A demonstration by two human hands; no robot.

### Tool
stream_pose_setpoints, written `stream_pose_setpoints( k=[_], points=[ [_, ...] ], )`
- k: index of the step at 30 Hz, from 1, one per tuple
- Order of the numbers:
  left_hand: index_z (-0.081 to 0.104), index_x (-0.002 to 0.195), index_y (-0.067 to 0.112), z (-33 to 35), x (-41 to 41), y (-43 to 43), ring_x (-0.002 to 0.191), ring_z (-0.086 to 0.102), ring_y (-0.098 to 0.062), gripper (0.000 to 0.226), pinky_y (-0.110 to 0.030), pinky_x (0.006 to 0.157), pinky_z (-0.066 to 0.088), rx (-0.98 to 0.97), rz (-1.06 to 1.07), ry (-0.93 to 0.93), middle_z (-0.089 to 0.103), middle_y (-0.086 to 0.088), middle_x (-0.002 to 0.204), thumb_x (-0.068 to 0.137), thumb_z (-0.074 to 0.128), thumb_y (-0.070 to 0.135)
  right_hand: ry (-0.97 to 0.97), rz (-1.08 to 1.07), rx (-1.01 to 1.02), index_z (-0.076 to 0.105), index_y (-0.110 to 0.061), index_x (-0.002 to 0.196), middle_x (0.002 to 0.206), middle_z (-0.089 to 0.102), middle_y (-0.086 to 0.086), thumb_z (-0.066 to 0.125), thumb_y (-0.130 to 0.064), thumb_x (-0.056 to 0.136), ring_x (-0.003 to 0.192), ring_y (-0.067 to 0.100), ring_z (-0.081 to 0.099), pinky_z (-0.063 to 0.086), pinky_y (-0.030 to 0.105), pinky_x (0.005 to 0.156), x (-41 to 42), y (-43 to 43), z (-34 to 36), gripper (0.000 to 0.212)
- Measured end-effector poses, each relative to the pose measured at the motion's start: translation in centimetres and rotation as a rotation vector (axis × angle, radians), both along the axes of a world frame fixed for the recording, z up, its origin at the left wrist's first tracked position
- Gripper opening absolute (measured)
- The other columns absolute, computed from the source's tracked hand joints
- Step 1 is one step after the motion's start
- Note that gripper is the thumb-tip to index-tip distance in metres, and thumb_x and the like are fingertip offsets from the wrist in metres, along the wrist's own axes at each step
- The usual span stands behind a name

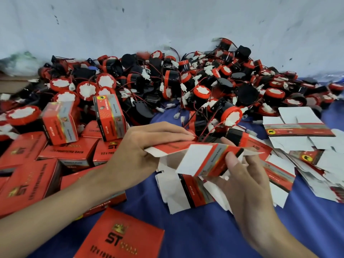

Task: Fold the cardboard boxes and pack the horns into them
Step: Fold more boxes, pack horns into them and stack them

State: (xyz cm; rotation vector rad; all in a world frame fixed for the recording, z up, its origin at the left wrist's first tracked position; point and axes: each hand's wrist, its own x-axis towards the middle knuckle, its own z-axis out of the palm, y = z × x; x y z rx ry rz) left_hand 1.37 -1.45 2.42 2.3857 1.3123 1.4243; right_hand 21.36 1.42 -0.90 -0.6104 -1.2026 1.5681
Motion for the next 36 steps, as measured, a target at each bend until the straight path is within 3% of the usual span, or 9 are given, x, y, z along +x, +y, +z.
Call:
stream_pose_setpoints(
  k=[6, 10, 14, 20, 24, 27, 31, 33, 36],
  points=[
    [0.061, 0.116, 0.010, -0.2, 0.2, -0.1, 0.108, 0.062, -0.010, 0.034, -0.024, 0.092, 0.050, 0.095, 0.074, 0.088, 0.065, -0.003, 0.115, 0.086, 0.055, -0.005, -0.051, -0.120, -0.125, 0.060, -0.019, 0.087, 0.097, 0.062, 0.013, 0.078, -0.066, 0.049, 0.075, 0.014, 0.069, 0.055, 0.026, 0.064, -0.3, 0.2, 0.4, 0.064],
    [0.062, 0.114, 0.010, 0.0, -0.1, -0.2, 0.109, 0.062, -0.010, 0.027, -0.023, 0.092, 0.049, 0.097, 0.047, 0.067, 0.066, -0.003, 0.114, 0.100, 0.047, 0.027, -0.096, 0.203, -0.112, 0.077, -0.017, 0.093, 0.103, 0.074, 0.002, 0.068, -0.058, 0.074, 0.099, 0.015, 0.069, 0.055, 0.024, 0.078, 0.4, 0.2, 1.1, 0.046],
    [0.064, 0.113, 0.005, -0.2, -0.1, 0.1, 0.108, 0.062, -0.018, 0.031, -0.031, 0.089, 0.050, 0.084, 0.035, 0.034, 0.061, -0.011, 0.120, 0.082, 0.065, 0.000, -0.124, 0.241, -0.022, 0.078, -0.010, 0.081, 0.090, 0.075, 0.008, 0.060, -0.049, 0.082, 0.086, 0.020, 0.072, 0.054, 0.022, 0.074, 1.2, 0.5, 1.7, 0.043],
    [0.052, 0.122, 0.012, -0.1, 0.0, -0.8, 0.127, 0.037, -0.024, 0.056, -0.044, 0.102, 0.031, 0.493, 0.106, 0.066, 0.034, 0.005, 0.139, 0.070, 0.054, 0.032, -0.187, -0.023, 0.119, 0.034, 0.012, 0.054, 0.056, 0.031, 0.022, 0.067, -0.056, 0.073, 0.053, 0.034, 0.029, 0.034, 0.045, 0.063, 0.4, -0.5, 1.3, 0.078],
    [0.056, 0.126, 0.028, -0.7, 0.8, -1.1, 0.136, 0.034, -0.020, 0.067, -0.048, 0.107, 0.021, 0.515, 0.160, 0.436, 0.041, 0.003, 0.144, 0.066, 0.060, 0.059, -0.287, -0.113, 0.201, 0.036, 0.014, 0.054, 0.053, 0.029, 0.017, 0.064, -0.053, 0.077, 0.052, 0.029, 0.022, 0.024, 0.043, 0.047, 0.0, -0.9, 1.7, 0.075],
    [0.060, 0.128, 0.019, -0.3, 1.1, -0.8, 0.123, 0.056, -0.021, 0.063, -0.053, 0.105, 0.026, 0.411, 0.237, 0.687, 0.060, -0.004, 0.132, 0.081, 0.062, 0.061, -0.440, -0.217, 0.398, 0.025, -0.008, 0.046, 0.049, 0.018, 0.004, 0.064, -0.048, 0.086, 0.046, 0.013, 0.015, 0.017, 0.024, 0.042, 0.5, -0.6, 2.0, 0.068],
    [0.062, 0.125, 0.006, 0.7, 1.6, -0.9, 0.105, 0.065, -0.027, 0.054, -0.048, 0.100, 0.040, 0.336, 0.321, 0.761, 0.067, -0.007, 0.118, 0.086, 0.055, 0.043, -0.526, -0.269, 0.655, 0.023, -0.021, 0.050, 0.047, 0.020, -0.009, 0.056, -0.035, 0.096, 0.043, 0.005, 0.020, 0.016, 0.014, 0.046, 0.6, -0.1, 1.3, 0.057],
    [0.064, 0.117, 0.002, 1.2, 1.6, -1.0, 0.095, 0.066, -0.028, 0.047, -0.041, 0.087, 0.048, 0.352, 0.342, 0.686, 0.068, -0.011, 0.108, 0.083, 0.061, 0.034, -0.498, -0.288, 0.802, 0.041, -0.014, 0.055, 0.052, 0.040, -0.010, 0.047, -0.028, 0.097, 0.053, -0.002, 0.044, 0.029, 0.016, 0.052, 0.9, 0.1, 0.9, 0.044],
    [0.064, 0.100, 0.003, 2.6, 1.5, -1.0, 0.072, 0.063, -0.022, 0.031, -0.036, 0.065, 0.051, 0.353, 0.397, 0.349, 0.065, -0.002, 0.086, 0.085, 0.064, 0.030, -0.335, -0.340, 0.866, 0.055, -0.020, 0.110, 0.108, 0.059, -0.011, 0.044, -0.022, 0.092, 0.095, 0.006, 0.059, 0.043, 0.020, 0.076, 1.7, 0.7, 1.0, 0.021]
  ],
)
